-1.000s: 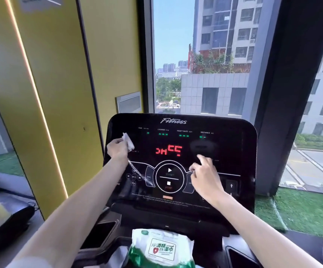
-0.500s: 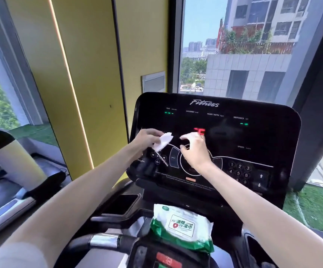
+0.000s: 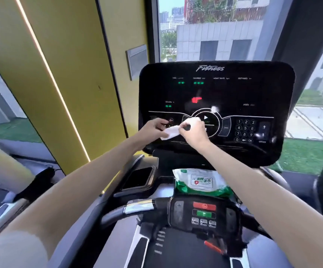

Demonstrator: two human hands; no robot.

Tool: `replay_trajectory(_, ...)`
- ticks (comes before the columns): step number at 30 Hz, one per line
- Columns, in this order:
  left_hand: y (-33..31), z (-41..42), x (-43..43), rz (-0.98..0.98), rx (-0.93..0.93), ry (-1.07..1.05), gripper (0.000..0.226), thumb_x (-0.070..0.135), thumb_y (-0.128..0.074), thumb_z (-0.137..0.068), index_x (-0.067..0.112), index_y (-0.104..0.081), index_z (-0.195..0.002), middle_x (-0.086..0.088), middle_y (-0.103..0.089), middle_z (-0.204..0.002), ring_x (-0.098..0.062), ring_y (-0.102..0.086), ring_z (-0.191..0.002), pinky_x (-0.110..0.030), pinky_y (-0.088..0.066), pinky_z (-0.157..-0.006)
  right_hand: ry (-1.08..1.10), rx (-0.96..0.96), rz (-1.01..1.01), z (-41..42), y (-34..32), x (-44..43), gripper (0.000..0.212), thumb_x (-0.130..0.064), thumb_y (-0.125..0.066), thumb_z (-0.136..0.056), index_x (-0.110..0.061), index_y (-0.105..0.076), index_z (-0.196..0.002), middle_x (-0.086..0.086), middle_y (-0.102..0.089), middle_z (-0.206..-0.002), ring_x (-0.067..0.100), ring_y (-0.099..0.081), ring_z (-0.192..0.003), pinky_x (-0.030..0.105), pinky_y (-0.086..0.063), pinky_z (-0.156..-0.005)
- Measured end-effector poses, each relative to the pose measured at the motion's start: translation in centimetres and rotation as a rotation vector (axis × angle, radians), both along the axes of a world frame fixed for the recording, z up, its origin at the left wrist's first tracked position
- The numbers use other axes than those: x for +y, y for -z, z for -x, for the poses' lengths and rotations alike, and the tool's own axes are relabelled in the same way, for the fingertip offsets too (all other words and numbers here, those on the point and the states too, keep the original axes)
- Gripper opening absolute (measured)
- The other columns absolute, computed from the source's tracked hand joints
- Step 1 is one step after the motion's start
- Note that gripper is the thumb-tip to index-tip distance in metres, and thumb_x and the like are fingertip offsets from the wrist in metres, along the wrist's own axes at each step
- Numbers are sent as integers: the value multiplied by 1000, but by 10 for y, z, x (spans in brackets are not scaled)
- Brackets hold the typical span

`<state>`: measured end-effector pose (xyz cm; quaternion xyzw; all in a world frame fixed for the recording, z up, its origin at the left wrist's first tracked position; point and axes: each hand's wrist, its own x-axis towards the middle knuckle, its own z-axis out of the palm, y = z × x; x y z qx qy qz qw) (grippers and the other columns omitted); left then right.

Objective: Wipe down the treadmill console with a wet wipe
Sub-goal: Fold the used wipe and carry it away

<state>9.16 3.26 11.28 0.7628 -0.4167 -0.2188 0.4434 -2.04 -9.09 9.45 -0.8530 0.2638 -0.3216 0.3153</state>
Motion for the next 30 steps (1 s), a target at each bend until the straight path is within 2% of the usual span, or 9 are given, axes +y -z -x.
replay_trajectory(5, 21, 15, 17, 3, 69, 69, 24, 11, -68, -81, 13, -64, -105, 4, -60, -83, -5, -53, -73, -14, -40, -63, 227, -55, -142, 41, 17, 25, 8, -11, -63, -77, -16, -69, -75, 8, -68, -91, 28, -58, -96, 40, -43, -92)
replay_trajectory(9, 37, 52, 10, -23, 128, 176, 6, 19, -70, -80, 18, -65, -85, 6, -64, -80, -5, -56, -76, -21, -41, -71, 394, -48, -297, 97, 32, 40, 10, -17, -63, -81, -13, -70, -88, 1, -66, -90, 19, -57, -93, 31, -43, -88)
replay_trajectory(12, 44, 97, 0, -35, 135, 304, 13, 15, -69, -82, 23, -59, -77, 4, -62, -80, -7, -55, -75, -21, -41, -68, 527, -47, -353, 147, 40, 44, 12, -17, -63, -81, -13, -70, -90, 1, -64, -88, 18, -58, -90, 29, -42, -80)
replay_trajectory(16, 54, 167, -18, -33, 122, 455, 18, 6, -69, -80, 19, -59, -74, 3, -58, -72, -1, -51, -61, -12, -38, -56, 689, -138, -454, 223, 47, 48, 6, -14, -63, -82, -14, -67, -87, 9, -68, -94, 22, -59, -92, 26, -39, -75)
replay_trajectory(18, 58, 206, -29, -48, 135, 518, 18, 4, -67, -81, 18, -59, -72, 1, -58, -69, -4, -50, -59, -14, -37, -53, 741, -175, -481, 268, 51, 56, 11, -14, -64, -82, -8, -69, -90, 11, -67, -92, 20, -58, -87, 26, -40, -75)
replay_trajectory(21, 65, 279, -43, -97, 213, 656, 19, 4, -65, -83, 15, -60, -69, 1, -58, -63, -8, -50, -56, -20, -39, -56, 831, -219, -525, 350, 58, 77, 14, -15, -66, -79, -7, -71, -90, 5, -64, -80, 18, -58, -78, 27, -43, -70)
replay_trajectory(24, 73, 379, -45, -173, 268, 799, 18, 5, -66, -81, 16, -60, -68, 2, -59, -61, -8, -52, -55, -22, -40, -60, 974, -248, -591, 448, 65, 113, 5, -16, -63, -79, -15, -67, -81, -2, -61, -73, 13, -52, -68, 26, -42, -63)
replay_trajectory(28, 94, 530, -16, -259, 271, 1018, 7, 17, -66, -67, 19, -59, -67, 2, -56, -62, -6, -50, -54, -18, -39, -54, 1209, -306, -735, 581, 78, 181, 5, -14, -58, -80, -10, -60, -77, 3, -55, -78, 17, -50, -76, 32, -46, -71)
replay_trajectory(30, 106, 603, 8, -291, 243, 1140, 10, 11, -65, -74, 18, -59, -71, -2, -59, -70, -10, -54, -64, -19, -41, -57, 1350, -361, -781, 642, 85, 222, 8, -14, -58, -81, -10, -56, -74, 5, -55, -81, 16, -51, -80, 35, -50, -77)
